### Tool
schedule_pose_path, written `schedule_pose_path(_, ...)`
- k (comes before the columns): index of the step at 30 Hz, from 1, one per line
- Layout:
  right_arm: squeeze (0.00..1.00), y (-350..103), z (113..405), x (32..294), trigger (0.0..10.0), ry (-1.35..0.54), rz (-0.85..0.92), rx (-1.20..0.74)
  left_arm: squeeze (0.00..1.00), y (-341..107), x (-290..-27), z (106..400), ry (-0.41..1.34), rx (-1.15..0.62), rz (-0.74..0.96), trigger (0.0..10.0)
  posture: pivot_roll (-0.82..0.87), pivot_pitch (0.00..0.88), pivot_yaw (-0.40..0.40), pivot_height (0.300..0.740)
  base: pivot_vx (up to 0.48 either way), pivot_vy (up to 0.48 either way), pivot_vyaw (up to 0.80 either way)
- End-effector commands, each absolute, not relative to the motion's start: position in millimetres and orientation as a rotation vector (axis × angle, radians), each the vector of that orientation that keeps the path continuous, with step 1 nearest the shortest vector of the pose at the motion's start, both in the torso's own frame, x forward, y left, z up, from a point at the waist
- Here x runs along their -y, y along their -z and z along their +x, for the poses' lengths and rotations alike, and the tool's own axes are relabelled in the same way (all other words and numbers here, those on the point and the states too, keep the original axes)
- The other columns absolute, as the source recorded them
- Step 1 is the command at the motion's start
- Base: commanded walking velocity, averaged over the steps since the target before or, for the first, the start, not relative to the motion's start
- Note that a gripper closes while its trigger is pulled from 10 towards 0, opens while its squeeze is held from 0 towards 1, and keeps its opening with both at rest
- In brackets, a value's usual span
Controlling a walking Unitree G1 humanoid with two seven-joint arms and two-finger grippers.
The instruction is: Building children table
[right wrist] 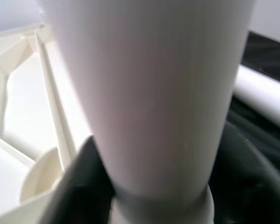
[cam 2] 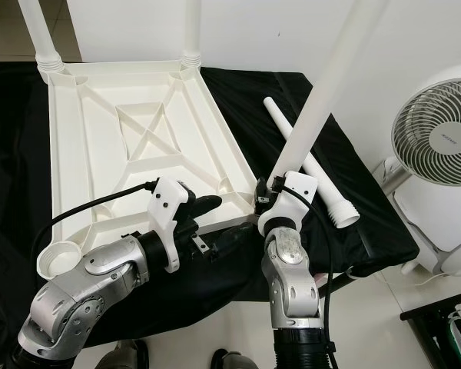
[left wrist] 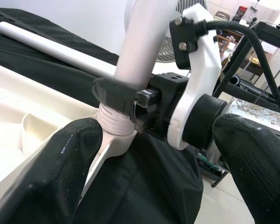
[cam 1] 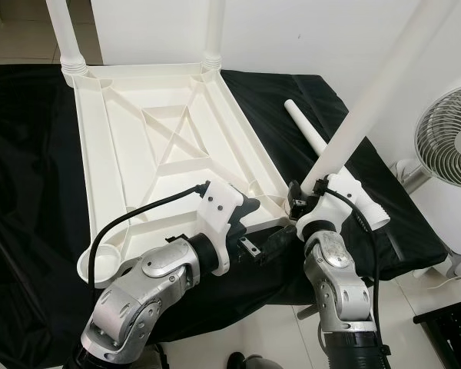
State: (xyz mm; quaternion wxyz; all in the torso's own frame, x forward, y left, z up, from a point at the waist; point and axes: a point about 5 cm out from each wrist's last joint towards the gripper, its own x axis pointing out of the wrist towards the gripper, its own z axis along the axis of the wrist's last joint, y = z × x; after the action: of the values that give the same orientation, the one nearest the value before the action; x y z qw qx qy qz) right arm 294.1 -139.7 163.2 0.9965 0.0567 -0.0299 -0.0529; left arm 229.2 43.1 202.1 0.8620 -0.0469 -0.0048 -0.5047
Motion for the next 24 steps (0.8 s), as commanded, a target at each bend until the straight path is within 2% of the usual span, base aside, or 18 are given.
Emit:
schedule_pose_path(1, 1.0, -150.0, 290.1, 148.7, 10.0, 0.113, 0.116, 0.01, 0.0, -202.4, -42.1, 227.6, 1.031, 0.012, -0.091, 10.0, 0.05, 0.158, -0.127, 0.74, 0.0, 0.0, 0.0)
schedule_pose_path(5, 1.0, -152.0, 290.0, 152.4, 10.0, 0.091, 0.111, 0.029, 0.0, -202.4, -41.8, 227.9, 1.032, 0.013, -0.09, 10.0, 0.05, 0.158, -0.127, 0.74, 0.0, 0.0, 0.0)
schedule_pose_path(11, 1.0, -160.1, 296.2, 165.3, 10.0, -0.112, 0.078, 0.065, 0.0, -198.7, -42.8, 229.6, 1.031, 0.003, -0.079, 10.0, 0.05, 0.146, -0.126, 0.74, 0.0, 0.0, 0.0)
schedule_pose_path(12, 0.0, -162.3, 298.5, 167.6, 10.0, -0.167, 0.071, 0.07, 0.0, -197.5, -43.8, 230.3, 1.028, 0.0, -0.073, 10.0, 0.05, 0.144, -0.124, 0.74, 0.0, 0.0, 0.0)
schedule_pose_path(16, 0.0, -168.4, 305.7, 171.8, 10.0, -0.357, 0.03, 0.079, 0.0, -195.1, -46.6, 231.5, 1.022, -0.007, -0.053, 10.0, 0.06, 0.146, -0.118, 0.74, 0.0, 0.0, 0.0)
schedule_pose_path(24, 0.0, -178.3, 316.8, 175.8, 10.0, -0.594, -0.061, 0.104, 0.0, -196.2, -48.9, 231.6, 1.013, -0.01, -0.049, 10.0, 0.07, 0.153, -0.11, 0.74, 0.0, 0.0, 0.0)
